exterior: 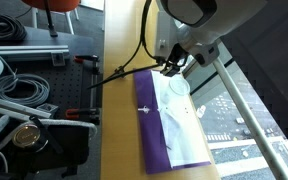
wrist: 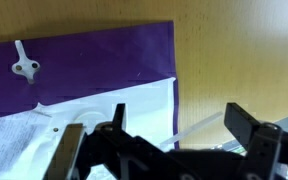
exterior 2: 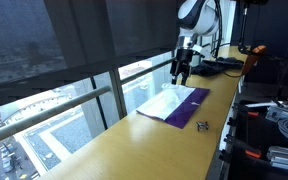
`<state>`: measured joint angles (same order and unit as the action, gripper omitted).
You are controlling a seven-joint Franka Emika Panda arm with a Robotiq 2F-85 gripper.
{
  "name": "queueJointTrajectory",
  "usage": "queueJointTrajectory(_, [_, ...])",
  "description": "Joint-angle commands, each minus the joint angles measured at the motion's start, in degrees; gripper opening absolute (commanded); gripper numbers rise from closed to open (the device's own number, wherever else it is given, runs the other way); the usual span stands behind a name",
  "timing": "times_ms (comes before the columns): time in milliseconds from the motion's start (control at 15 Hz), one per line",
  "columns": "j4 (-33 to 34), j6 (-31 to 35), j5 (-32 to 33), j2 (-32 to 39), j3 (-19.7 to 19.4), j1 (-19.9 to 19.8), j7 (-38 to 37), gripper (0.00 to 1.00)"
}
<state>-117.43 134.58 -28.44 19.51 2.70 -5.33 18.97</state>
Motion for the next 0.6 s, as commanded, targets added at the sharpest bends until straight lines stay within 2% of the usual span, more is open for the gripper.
queueJointTrajectory(0, [0.74, -0.30, 0.94, 0.57, 0.68, -0.90, 1.07, 1.00])
queueJointTrajectory(533, [-0.23, 0.34, 0.69, 0.84, 1.94, -0.56, 2.81, 1.00])
